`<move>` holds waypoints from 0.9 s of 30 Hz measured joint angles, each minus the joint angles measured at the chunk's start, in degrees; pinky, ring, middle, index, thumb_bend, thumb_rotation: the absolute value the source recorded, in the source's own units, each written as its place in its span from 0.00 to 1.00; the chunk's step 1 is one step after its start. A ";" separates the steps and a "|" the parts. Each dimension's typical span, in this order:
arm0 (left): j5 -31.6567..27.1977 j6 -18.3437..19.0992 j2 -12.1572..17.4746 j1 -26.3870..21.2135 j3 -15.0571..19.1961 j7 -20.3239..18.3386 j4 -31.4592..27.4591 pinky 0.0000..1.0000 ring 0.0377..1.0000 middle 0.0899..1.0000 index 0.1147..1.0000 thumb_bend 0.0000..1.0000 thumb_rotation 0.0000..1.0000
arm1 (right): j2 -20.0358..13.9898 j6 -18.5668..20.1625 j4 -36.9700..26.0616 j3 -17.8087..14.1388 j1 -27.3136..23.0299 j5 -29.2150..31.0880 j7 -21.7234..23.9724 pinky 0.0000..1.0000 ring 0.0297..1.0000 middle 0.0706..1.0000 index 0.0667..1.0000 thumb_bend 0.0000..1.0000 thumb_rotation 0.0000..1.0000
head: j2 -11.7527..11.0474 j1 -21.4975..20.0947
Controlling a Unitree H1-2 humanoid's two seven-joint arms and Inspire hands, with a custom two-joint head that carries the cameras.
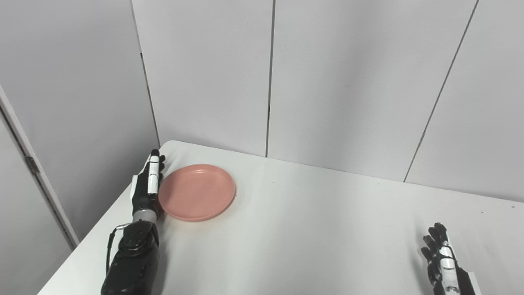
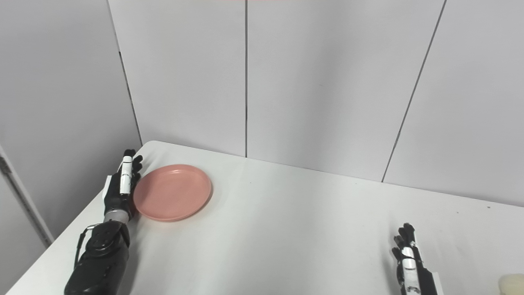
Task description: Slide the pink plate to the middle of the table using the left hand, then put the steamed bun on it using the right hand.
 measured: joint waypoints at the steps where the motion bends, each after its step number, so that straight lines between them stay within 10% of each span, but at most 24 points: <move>1: 0.00 0.22 0.00 0.01 -0.01 -0.04 -0.15 1.00 0.98 0.94 0.94 0.64 1.00 | 0.00 0.00 -0.01 0.00 0.01 0.00 0.00 1.00 1.00 1.00 1.00 0.25 1.00 | 0.00 0.00; 15: -2.77 2.11 -0.45 0.07 0.25 -3.24 -1.43 0.97 0.91 0.89 0.88 0.68 1.00 | 0.13 0.61 -0.44 -0.01 0.39 -0.81 -0.91 1.00 1.00 1.00 1.00 0.25 1.00 | 0.53 -0.53; 27: -4.81 -0.78 -7.18 0.08 -1.07 -4.10 -2.99 0.89 0.85 0.84 0.83 0.67 0.99 | 0.24 0.79 -0.63 0.11 0.52 -0.34 -0.97 1.00 1.00 1.00 1.00 0.22 1.00 | 1.49 -1.49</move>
